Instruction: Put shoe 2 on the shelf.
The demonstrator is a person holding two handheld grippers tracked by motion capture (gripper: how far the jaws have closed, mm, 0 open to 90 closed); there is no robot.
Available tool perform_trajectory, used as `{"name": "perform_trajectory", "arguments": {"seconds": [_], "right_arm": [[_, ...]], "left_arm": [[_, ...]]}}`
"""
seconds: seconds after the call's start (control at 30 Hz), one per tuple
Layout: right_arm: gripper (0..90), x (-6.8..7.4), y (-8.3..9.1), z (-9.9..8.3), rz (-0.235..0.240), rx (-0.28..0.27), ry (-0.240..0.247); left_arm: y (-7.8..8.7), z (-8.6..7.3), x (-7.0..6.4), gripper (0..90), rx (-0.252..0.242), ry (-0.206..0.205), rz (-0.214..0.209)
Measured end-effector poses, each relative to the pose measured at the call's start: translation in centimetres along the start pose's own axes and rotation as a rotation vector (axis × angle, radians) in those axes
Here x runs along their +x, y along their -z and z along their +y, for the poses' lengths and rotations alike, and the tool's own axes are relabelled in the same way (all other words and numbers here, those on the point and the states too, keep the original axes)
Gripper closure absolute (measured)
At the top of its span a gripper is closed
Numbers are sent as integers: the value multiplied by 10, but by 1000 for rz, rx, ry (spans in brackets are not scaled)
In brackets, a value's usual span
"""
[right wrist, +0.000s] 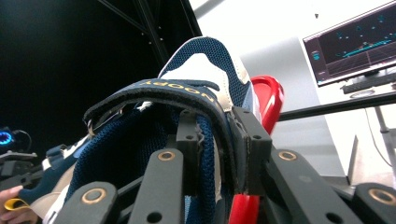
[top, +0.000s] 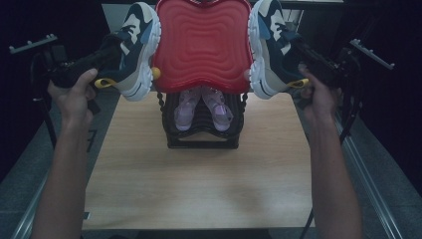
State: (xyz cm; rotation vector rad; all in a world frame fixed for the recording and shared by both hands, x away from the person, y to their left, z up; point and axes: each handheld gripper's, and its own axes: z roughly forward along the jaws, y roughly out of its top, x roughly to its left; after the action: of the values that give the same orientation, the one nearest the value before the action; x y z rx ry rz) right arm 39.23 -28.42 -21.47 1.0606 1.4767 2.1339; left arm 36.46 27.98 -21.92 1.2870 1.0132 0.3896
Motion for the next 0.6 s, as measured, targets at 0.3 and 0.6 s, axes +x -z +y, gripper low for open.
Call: {"name": "perform_trajectory", "arguments": {"seconds": [0.3, 0.6], "right_arm": [[737, 14, -26, 9, 2, 21, 21], [737, 19, -55, 14, 4, 42, 22]], "left_arm": [[-26, 12, -13, 720, 0, -6, 0], [-53, 22, -19, 720, 9, -15, 9]]}}
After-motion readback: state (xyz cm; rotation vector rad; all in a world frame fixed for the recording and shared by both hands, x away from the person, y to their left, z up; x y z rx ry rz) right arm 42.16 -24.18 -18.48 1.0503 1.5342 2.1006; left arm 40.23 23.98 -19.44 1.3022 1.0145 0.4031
